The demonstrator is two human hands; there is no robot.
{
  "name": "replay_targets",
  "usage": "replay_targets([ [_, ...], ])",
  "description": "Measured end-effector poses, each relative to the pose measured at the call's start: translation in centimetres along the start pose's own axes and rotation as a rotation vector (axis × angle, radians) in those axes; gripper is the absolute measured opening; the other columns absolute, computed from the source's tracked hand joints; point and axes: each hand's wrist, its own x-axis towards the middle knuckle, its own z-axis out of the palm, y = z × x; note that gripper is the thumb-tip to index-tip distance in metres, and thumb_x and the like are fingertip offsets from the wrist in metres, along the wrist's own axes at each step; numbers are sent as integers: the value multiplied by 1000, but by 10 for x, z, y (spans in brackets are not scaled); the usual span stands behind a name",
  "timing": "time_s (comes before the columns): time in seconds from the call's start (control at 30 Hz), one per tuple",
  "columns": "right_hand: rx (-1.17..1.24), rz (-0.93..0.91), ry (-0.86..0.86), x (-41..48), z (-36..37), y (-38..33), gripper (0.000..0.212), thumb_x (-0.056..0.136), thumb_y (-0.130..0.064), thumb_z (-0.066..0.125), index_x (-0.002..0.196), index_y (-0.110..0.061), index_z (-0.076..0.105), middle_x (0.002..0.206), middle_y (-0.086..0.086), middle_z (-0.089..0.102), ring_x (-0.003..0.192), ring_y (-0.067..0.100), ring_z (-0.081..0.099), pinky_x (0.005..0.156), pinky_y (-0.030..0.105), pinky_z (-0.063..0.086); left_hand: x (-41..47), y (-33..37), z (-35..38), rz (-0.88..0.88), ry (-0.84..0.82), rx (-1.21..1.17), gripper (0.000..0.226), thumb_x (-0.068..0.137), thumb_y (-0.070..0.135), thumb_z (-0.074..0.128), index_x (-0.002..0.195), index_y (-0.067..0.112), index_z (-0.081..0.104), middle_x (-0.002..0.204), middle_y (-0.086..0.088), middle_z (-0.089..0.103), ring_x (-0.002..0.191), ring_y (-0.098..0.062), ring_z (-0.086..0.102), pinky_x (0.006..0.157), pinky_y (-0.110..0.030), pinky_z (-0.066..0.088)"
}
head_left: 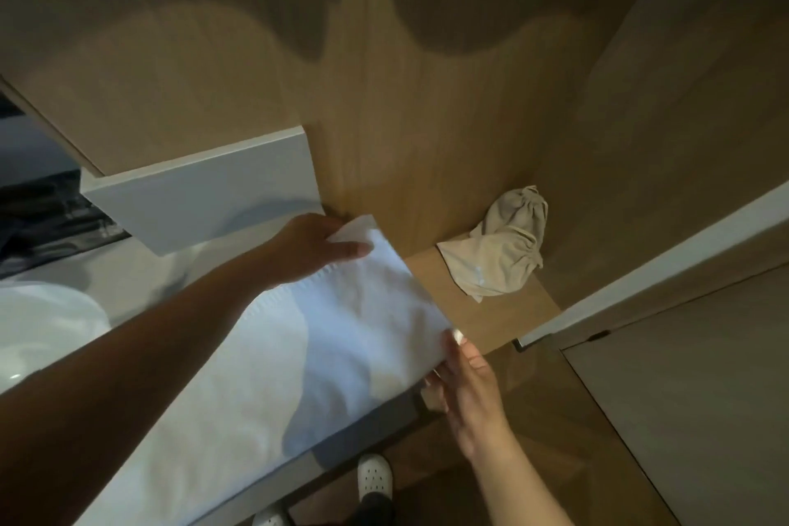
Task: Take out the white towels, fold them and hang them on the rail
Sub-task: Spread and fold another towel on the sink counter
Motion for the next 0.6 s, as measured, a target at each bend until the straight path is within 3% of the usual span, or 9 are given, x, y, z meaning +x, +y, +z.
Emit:
replay_targets([
  [0.07, -80, -81, -65, -1, 15, -16, 48, 79, -46, 60, 118, -19, 60, 117, 6, 66, 105, 24, 64, 85, 37, 52, -21, 7, -16, 79, 112, -26, 46, 81, 45, 73, 47, 22, 51, 44, 13, 45, 44, -1, 44, 48, -12, 33],
  [0.17, -261, -223, -176, 0, 41, -41, 43, 88, -50, 57, 114, -15, 61, 111, 8, 69, 103, 27, 66, 92, 41, 52, -50, 23, -45, 176, 296, -65, 40, 83, 39, 74, 57, 15, 54, 51, 13, 45, 51, -3, 40, 50, -17, 31],
  [0.27, -358, -325, -297, -2, 73, -72, 37, 81, -44, 62, 111, -22, 65, 104, -8, 74, 96, 13, 70, 80, 27, 53, -81, 44, -83, 216, 445, -157, 23, 85, 40, 71, 75, 20, 69, 61, 14, 62, 54, 2, 53, 53, -13, 41],
  [0.37, -453, -441, -454, -12, 112, -103, 36, 76, -39, 66, 103, -16, 67, 91, -6, 75, 75, 6, 68, 60, 15, 49, -114, 61, -119, 261, 631, -151, 12, 90, 35, 66, 82, 28, 72, 68, 16, 70, 61, 3, 63, 56, -15, 51],
  [0.47, -527, -606, -544, -33, 153, -132, 38, 83, -40, 62, 111, -14, 66, 97, -8, 75, 81, 7, 71, 63, 13, 50, -146, 74, -151, 300, 795, -159, 14, 91, 40, 61, 87, 31, 71, 81, 10, 72, 73, -2, 68, 59, -13, 52],
  [0.53, -522, -701, -586, -50, 181, -149, 37, 87, -40, 60, 114, -15, 64, 100, -8, 75, 86, 9, 71, 63, 13, 52, -163, 78, -172, 334, 881, -186, 19, 93, 40, 58, 92, 26, 72, 87, 1, 73, 80, -13, 70, 68, -27, 58],
  [0.6, -521, -796, -629, -70, 211, -165, 37, 86, -41, 59, 112, -16, 65, 96, -6, 75, 78, 9, 71, 57, 13, 50, -178, 81, -192, 368, 967, -230, 24, 94, 39, 58, 96, 20, 71, 92, -6, 72, 86, -23, 69, 79, -43, 58],
])
